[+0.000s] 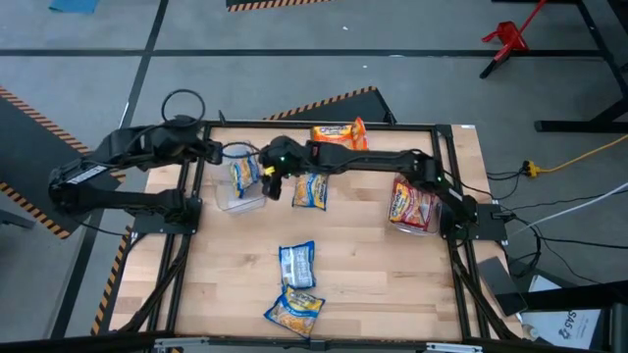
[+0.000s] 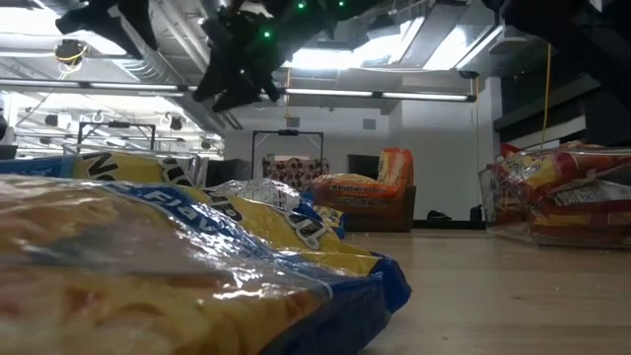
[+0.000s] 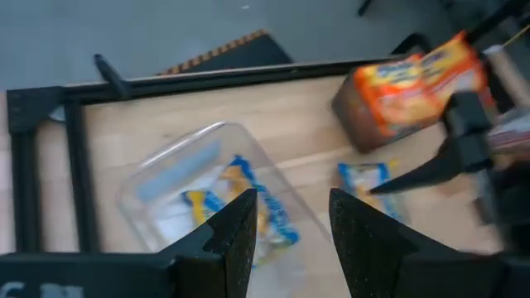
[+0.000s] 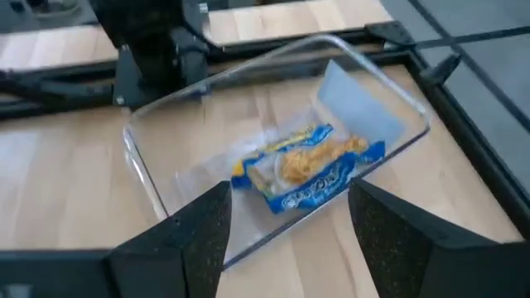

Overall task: Sort Maruchan noodles
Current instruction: Put the blue noodle pack into the left transparent bin

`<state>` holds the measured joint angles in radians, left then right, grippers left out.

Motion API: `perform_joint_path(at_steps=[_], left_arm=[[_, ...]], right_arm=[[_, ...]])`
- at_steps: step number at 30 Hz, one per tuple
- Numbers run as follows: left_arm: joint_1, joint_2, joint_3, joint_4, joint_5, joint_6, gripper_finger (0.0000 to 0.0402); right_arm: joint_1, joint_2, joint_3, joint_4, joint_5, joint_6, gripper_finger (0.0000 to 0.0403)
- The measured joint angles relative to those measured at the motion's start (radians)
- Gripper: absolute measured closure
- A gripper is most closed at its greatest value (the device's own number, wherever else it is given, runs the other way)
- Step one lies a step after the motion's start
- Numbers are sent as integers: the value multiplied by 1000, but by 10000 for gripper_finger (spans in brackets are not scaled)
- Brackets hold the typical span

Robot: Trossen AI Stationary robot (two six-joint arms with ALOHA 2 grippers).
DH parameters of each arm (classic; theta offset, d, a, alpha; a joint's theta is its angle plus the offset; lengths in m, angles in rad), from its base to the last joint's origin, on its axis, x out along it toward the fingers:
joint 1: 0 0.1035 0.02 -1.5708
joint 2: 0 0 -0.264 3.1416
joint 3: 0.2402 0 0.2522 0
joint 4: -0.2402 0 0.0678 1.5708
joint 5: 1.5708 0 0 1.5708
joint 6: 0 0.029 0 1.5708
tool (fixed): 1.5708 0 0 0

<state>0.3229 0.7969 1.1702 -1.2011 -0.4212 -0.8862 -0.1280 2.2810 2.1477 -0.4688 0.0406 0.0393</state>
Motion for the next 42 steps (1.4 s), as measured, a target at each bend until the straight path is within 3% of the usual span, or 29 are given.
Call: perform_joint_path(at_steps=[10,15,19,21,28,30,32,38,40,42], left_arm=[[18,7,-4,-49,-139,5,256],[19,7,-4,-62,-155,5,256],[19,14,-4,-84,-147,4,256],[19,14,-4,-88,-146,4,256],[19,15,-4,-92,-144,4,256],[19,14,-4,-92,-144,5,256],[19,14,-4,-93,-144,7,256],[19,14,-4,-98,-146,32,256],[19,13,-4,-100,-151,32,256],[19,12,-4,-101,-153,33,256]], right_arm=[[-6,54,4,176,-69,8,174],[9,97,3,54,34,36,174],[3,112,3,-21,53,10,174],[0,114,2,-65,98,9,174],[-51,109,30,-231,429,-24,174],[-72,102,57,-268,465,-40,174],[-94,99,99,-321,397,-39,174],[-95,75,198,-246,-153,61,174],[-74,77,196,-233,-198,66,174],[-48,101,195,-232,-179,43,174]])
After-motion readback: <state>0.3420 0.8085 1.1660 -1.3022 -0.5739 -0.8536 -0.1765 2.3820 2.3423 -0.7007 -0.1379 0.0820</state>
